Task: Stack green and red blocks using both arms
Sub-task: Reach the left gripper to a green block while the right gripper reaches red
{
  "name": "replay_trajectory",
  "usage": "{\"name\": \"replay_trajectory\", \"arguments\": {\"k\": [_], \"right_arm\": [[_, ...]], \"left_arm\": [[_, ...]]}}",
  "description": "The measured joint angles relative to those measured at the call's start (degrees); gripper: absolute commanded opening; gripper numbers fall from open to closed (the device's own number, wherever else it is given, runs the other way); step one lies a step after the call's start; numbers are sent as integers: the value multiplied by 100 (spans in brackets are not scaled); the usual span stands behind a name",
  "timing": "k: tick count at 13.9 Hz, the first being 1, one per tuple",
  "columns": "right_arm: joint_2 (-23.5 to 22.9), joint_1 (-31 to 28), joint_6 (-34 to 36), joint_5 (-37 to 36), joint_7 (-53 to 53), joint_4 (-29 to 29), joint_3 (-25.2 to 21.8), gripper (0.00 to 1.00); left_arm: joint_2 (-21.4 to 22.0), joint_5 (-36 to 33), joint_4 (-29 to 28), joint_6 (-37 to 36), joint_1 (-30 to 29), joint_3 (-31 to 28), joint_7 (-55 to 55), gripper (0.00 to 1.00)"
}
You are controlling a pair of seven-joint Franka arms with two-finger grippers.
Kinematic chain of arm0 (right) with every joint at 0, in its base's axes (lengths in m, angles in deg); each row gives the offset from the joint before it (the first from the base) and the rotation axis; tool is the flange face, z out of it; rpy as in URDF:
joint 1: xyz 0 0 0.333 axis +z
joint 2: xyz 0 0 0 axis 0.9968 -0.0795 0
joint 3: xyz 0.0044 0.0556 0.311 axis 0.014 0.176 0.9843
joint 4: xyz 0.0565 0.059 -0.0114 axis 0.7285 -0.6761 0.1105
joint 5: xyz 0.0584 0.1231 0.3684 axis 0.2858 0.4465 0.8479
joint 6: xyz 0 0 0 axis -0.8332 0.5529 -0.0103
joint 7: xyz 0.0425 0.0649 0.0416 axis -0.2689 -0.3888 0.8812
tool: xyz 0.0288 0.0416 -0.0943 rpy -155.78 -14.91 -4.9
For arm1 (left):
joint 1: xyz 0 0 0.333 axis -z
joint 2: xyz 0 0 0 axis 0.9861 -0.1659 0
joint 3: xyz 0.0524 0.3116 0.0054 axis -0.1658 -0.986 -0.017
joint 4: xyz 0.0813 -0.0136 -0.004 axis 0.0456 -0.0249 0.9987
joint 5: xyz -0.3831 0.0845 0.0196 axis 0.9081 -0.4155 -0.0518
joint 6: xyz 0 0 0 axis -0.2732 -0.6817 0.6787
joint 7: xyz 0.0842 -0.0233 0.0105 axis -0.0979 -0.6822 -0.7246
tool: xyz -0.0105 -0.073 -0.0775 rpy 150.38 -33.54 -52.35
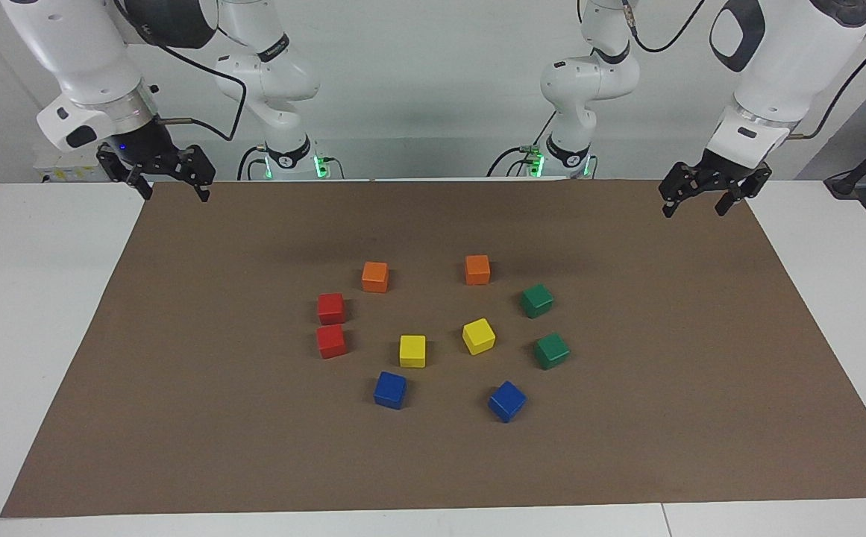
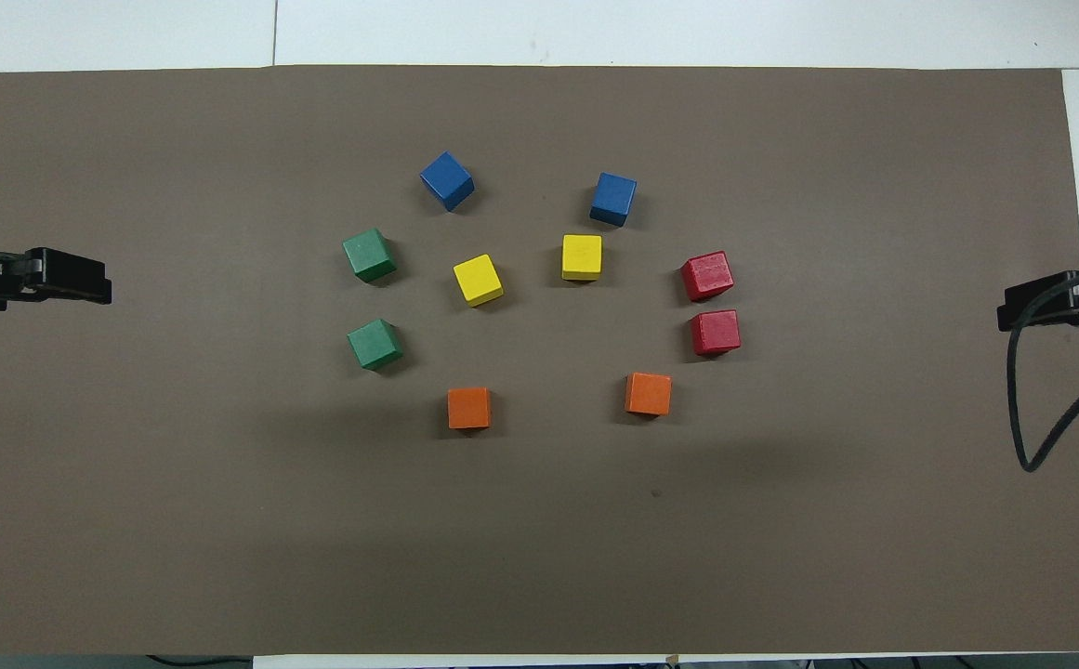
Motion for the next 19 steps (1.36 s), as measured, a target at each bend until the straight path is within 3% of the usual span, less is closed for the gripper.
{"name": "replay_trajectory", "arguments": {"k": [3, 6, 9, 19], "right_arm": [[11, 13, -53, 3, -2, -99, 12, 100], [9, 84, -523, 16, -10, -370, 57, 100], [-59, 565, -985, 22, -511, -681, 88, 100], [-949, 1336, -2386, 192, -1071, -945, 116, 100]], "left_arm": [[-7, 6, -248, 181, 186, 50, -495, 100], [-148, 5, -469, 471, 685, 91, -1891, 100], [-365, 4, -775, 1016, 986, 105, -2418, 100], [-947, 4, -1666, 2551, 1651, 109, -3827, 100]]}}
